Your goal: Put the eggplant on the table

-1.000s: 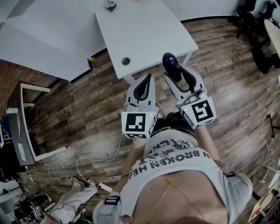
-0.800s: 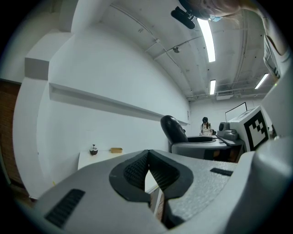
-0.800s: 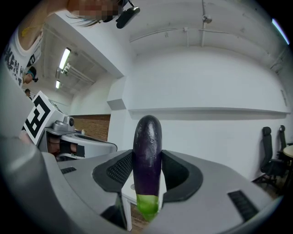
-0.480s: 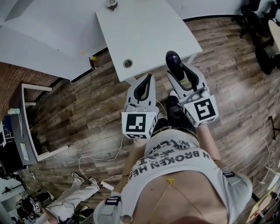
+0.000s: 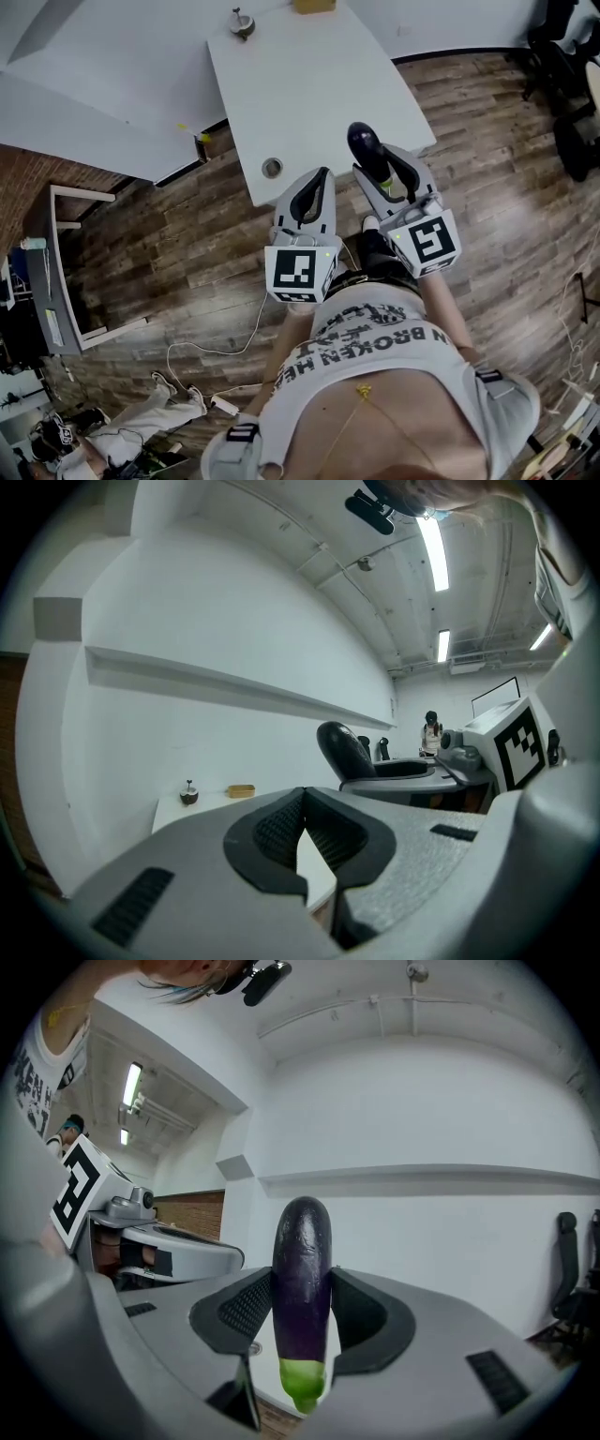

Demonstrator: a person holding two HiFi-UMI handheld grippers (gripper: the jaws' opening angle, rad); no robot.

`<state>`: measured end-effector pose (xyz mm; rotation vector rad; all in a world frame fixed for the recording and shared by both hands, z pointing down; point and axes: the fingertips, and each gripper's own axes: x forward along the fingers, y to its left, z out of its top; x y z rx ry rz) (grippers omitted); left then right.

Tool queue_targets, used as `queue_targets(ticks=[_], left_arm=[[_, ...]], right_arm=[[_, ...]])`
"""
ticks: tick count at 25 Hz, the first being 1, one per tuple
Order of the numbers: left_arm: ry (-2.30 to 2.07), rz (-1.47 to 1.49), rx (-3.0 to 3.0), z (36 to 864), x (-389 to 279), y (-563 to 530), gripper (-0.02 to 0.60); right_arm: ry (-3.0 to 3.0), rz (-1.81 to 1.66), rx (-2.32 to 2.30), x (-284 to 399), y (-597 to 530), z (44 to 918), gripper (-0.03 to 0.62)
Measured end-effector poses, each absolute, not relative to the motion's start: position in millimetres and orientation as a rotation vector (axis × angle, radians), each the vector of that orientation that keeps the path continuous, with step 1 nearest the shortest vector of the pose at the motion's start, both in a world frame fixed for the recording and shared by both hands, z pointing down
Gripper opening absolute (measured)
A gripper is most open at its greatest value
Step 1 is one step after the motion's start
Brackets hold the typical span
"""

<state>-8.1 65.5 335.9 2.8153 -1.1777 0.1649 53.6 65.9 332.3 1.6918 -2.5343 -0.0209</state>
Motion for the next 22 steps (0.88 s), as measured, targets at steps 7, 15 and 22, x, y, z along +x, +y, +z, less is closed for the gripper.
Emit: queue_targets(ticks=[7, 15, 22], left_arm=[[-1.253, 0.164, 2.796, 330, 29, 18, 0.006], [-1.351, 0.162, 2.730, 333, 62, -2, 0.006], [-1.407, 0.195, 2.655, 349, 62, -16, 0.006]], right_arm=[[-2.609, -0.020, 1.605, 84, 15, 329, 0.195], [-2.649, -0.046, 1.488, 116, -16, 329, 0.195], [-2.681, -0.004, 1.409, 118, -37, 345, 0.195]])
